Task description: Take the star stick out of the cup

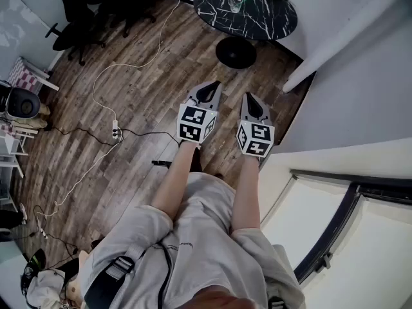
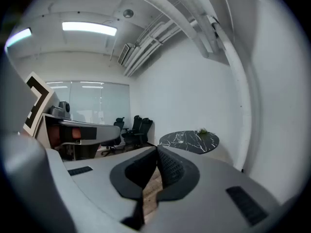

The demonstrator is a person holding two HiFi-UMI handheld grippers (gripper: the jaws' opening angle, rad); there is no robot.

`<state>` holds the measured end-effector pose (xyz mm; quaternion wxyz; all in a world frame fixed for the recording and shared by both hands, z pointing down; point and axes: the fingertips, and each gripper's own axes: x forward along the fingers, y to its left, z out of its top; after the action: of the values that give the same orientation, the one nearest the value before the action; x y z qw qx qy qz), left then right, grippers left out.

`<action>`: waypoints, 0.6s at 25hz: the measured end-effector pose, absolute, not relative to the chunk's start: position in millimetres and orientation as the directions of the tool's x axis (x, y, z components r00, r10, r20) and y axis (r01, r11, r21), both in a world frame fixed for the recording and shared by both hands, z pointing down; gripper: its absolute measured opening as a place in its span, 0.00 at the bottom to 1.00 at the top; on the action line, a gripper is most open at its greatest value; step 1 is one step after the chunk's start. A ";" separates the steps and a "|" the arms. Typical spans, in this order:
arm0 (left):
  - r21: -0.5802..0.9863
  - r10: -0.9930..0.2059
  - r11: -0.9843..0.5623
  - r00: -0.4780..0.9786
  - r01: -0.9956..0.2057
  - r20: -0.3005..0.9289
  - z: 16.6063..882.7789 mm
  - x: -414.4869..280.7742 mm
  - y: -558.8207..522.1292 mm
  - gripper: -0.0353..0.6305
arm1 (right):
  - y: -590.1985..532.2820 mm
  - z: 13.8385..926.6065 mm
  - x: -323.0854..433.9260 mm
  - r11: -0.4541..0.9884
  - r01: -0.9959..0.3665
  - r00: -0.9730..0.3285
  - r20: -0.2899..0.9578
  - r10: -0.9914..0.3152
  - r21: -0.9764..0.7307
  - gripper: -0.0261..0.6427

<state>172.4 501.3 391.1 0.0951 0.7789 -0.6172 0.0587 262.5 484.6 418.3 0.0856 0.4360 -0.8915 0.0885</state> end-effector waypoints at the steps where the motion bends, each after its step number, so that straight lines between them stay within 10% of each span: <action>1: 0.075 -0.949 -0.223 0.234 -0.972 0.213 392.1 171.7 497.2 0.09 | 480.7 418.1 261.6 0.604 -0.792 -0.606 0.228 -0.762 -0.085 0.09; 15: 0.079 -0.940 -0.237 0.249 -0.968 0.234 397.0 153.8 422.1 0.09 | 408.8 414.7 233.0 0.624 -0.761 -0.649 0.202 -0.734 -0.179 0.09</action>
<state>153.8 422.1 397.0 0.1039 0.7833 -0.6090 0.0689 233.0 408.8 414.7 0.0545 0.4154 -0.8994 0.1245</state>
